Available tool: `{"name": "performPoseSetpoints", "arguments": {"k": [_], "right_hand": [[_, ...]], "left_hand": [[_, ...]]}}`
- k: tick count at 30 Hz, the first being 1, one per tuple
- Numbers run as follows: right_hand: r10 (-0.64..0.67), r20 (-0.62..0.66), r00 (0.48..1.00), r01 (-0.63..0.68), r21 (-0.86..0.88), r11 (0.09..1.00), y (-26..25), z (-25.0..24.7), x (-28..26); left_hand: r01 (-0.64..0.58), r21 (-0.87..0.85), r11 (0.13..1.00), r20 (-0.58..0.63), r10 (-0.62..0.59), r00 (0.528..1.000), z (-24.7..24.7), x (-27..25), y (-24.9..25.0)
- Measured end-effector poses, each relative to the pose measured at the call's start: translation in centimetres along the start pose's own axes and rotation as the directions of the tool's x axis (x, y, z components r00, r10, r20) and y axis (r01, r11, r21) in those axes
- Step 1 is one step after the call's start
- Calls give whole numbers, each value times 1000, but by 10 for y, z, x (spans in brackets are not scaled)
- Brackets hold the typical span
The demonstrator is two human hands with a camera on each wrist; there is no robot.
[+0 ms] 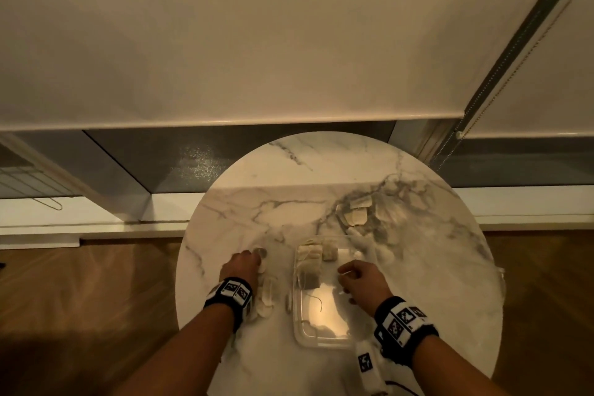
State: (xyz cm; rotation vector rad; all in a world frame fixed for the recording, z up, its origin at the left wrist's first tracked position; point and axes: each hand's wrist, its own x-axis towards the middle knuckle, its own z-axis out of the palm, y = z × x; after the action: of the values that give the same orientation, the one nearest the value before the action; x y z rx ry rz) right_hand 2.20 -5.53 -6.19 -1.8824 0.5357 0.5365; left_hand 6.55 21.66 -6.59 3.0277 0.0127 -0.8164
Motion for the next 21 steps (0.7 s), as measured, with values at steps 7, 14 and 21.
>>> {"name": "performPoseSetpoints", "arguments": {"k": [7, 14, 21], "right_hand": [[-6, -9, 1000, 6, -22, 1000, 1, -3, -6], [-58, -24, 998, 58, -7, 998, -3, 0, -11], [-249, 78, 965, 237, 139, 961, -31, 11, -29]], "left_hand": [[-19, 29, 999, -37, 20, 999, -3, -1, 2], [-62, -285, 957, -244, -10, 970, -19, -11, 3], [-340, -606, 719, -412, 82, 907, -33, -49, 15]]}}
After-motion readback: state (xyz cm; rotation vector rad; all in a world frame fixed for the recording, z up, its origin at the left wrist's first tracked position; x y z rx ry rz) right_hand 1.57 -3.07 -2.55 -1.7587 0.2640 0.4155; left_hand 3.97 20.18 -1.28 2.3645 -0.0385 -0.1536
